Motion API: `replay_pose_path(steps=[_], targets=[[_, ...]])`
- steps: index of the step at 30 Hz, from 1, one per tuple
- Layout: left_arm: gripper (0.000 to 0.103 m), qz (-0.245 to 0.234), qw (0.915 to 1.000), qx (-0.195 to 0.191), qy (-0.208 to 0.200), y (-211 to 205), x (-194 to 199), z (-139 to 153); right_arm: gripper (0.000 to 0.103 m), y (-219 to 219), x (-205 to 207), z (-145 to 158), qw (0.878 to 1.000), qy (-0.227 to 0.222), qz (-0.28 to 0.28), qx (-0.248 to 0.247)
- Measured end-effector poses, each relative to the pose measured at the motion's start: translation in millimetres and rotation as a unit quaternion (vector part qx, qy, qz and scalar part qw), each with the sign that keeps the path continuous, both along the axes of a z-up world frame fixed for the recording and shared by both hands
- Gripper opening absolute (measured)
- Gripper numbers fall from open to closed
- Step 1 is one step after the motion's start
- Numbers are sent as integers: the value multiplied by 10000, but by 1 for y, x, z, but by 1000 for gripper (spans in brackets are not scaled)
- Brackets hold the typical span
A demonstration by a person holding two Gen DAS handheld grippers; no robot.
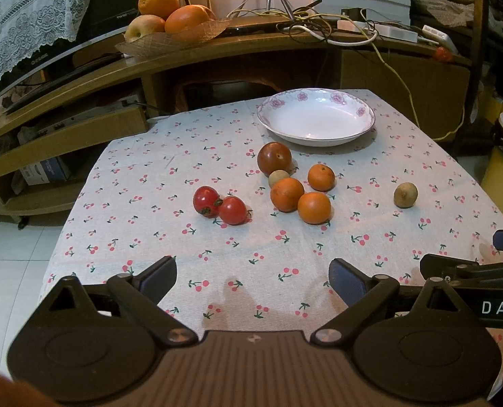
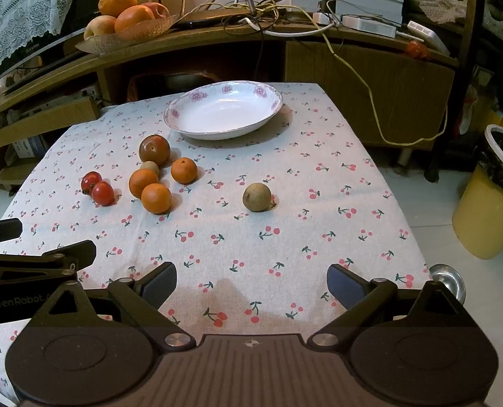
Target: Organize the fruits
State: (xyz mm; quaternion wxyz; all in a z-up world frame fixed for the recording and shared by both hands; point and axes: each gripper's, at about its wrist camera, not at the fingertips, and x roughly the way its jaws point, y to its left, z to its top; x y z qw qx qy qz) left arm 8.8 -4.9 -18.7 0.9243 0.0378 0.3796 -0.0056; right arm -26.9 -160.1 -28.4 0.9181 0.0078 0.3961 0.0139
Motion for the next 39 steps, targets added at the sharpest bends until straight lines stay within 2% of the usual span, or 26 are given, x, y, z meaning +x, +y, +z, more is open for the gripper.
replay_pose_path(steps=[11, 15, 21, 26, 30, 33, 39], targets=[[100, -74, 10000, 41, 2, -2, 2, -5, 94, 0, 2, -3, 10000, 85, 9, 14], [100, -163, 9997, 143, -122, -4, 4, -5, 92, 0, 4, -4, 9999, 146, 43, 61], [100, -207, 9996, 82, -189, 1, 10, -9, 90, 2, 13, -5, 9996, 191, 201, 56], [100, -286, 9988, 222, -342, 0, 16, -8, 89, -1, 22, -1, 9994, 133, 319, 86], [100, -476, 9980, 172, -378, -3, 22, -10, 88, -4, 34, 0, 9993, 105, 368, 2], [100, -704, 9962, 289, -420, -11, 26, -13, 87, -8, 45, 1, 9991, 96, 402, -6], [100, -1038, 9938, 159, -357, -26, 43, -20, 79, -9, 71, -3, 9970, 139, 733, -208]])
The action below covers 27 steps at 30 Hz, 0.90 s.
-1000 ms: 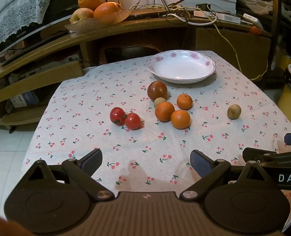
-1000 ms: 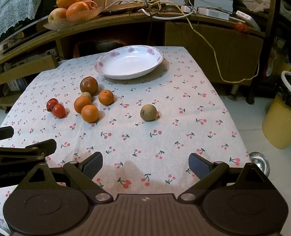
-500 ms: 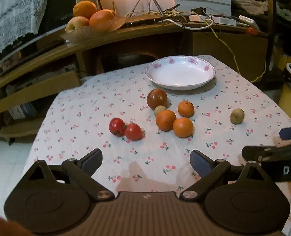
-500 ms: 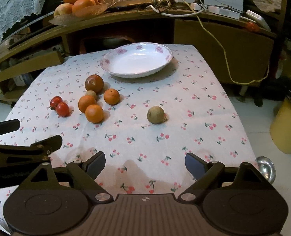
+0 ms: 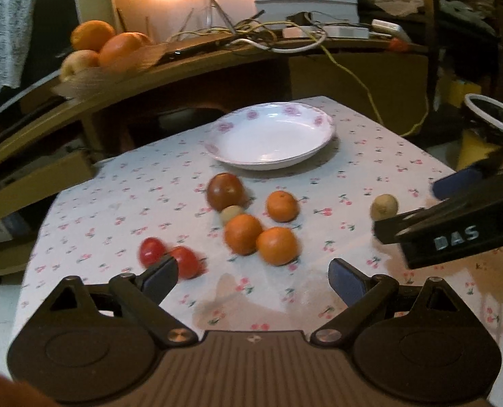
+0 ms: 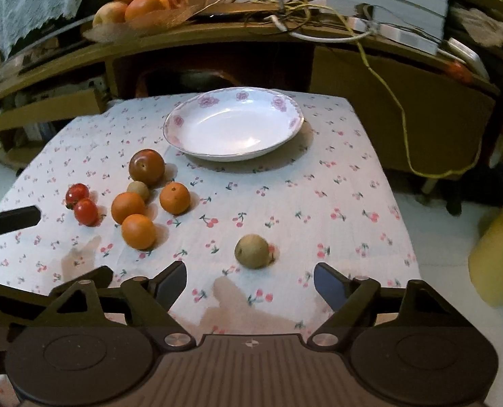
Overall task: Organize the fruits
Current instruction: 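Grasp the brown kiwi with the right tool while the left tool grasps an orange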
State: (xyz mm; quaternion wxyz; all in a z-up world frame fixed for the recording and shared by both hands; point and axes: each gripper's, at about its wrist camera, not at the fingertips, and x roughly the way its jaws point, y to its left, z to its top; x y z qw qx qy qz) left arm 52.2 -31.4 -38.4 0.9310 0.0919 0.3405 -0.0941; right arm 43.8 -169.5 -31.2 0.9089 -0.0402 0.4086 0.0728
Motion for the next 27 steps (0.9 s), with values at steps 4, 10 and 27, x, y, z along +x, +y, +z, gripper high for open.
replay_pose_path(steps=[4, 10, 27], targets=[[93, -130, 9998, -82, 136, -8, 12, -9, 69, -2, 12, -6, 9997, 126, 227, -47], [83, -77, 9991, -288, 287, -9, 26, -20, 63, -9, 25, -15, 9987, 299, 408, 81], [55, -200, 9976, -546, 364, -15, 41, -27, 28, -12, 36, -18, 9964, 211, 818, 101]])
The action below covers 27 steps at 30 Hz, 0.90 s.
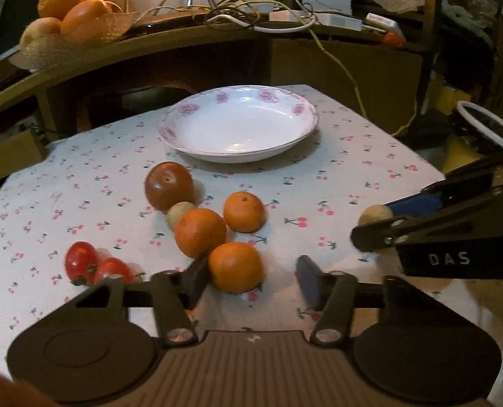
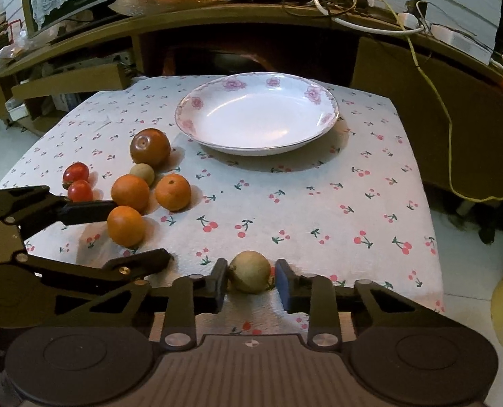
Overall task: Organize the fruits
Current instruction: 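Grasp the brown kiwi with the right tool while the left tool grasps an orange, then carry the kiwi and orange over the white plate and open both tools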
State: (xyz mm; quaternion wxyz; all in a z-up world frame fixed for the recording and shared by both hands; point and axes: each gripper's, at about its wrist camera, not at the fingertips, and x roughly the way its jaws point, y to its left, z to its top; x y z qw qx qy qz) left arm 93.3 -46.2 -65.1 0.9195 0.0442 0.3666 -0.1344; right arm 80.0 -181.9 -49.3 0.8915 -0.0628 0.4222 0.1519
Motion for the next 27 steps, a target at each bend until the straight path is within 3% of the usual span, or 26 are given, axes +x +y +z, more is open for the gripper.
replay_pose_path(steps=[11, 27], targets=[[39, -62, 10000, 40, 66, 2, -4, 5, 27, 0, -3, 3, 9999, 75, -4, 71], [39, -15, 10000, -62, 37, 8, -6, 20, 27, 6, 1, 27, 9993, -201, -6, 330]])
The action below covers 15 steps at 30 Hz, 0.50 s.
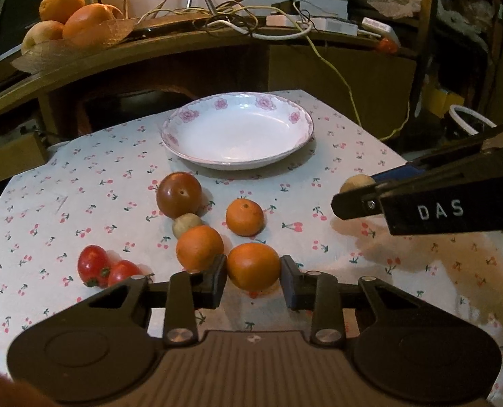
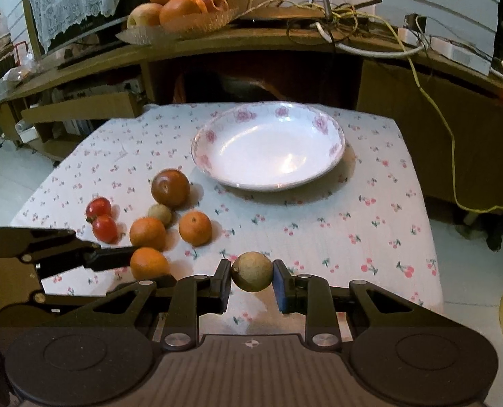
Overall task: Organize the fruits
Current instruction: 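Carry the kiwi and orange over the white plate and open both tools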
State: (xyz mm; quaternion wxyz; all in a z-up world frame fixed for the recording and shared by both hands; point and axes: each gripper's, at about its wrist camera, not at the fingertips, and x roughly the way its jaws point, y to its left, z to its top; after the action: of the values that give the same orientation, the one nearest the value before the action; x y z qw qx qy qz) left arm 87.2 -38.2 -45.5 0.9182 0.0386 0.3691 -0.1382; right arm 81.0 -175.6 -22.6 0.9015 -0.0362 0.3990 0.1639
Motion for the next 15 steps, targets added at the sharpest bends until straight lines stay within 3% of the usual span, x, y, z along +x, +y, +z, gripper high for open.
replay_pose_path(steps=[6, 15], targets=[[39, 78, 9997, -72, -197, 5, 13, 17, 27, 7, 15, 10, 9999, -95, 3, 96], [39, 208, 9987, -18, -457, 10, 71, 38, 27, 13, 57, 23, 9992, -339, -129, 159]])
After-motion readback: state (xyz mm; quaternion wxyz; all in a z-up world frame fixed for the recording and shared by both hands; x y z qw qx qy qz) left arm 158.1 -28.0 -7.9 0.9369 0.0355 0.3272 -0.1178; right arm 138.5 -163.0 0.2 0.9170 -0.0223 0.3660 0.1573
